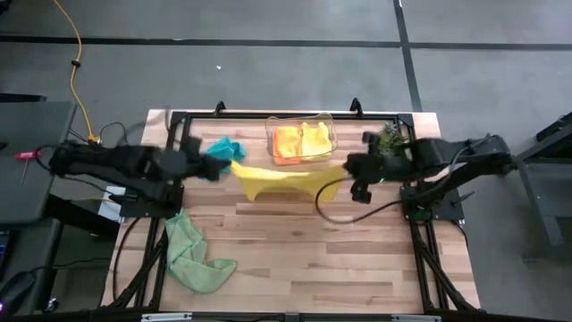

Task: Fold microfiber towels
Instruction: Fold the yellow microfiber towel

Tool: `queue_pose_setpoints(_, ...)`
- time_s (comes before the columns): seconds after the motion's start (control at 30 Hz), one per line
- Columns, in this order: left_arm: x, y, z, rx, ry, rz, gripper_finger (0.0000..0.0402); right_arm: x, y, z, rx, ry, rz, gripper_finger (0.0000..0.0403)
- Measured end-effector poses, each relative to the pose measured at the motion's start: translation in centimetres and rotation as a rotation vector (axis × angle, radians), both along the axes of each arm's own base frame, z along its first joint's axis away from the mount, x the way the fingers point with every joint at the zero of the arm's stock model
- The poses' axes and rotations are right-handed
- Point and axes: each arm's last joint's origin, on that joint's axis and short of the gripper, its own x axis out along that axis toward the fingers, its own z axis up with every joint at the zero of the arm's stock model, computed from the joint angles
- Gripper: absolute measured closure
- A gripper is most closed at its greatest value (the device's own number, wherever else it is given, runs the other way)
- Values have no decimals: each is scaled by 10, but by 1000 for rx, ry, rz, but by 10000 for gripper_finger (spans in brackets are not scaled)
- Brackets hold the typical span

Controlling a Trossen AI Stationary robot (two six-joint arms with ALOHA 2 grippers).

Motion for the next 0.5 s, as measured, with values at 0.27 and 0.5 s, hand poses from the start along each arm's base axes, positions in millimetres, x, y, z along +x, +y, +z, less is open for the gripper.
queue_pose_setpoints(0.27,18,-47,-72,-225,-90,-7,401,33,52,-42,55,162,78,403)
queue_pose_setpoints(0.5,16,-86,-104,-411,-53,-25,401,41,113,-87,107,296,73,403)
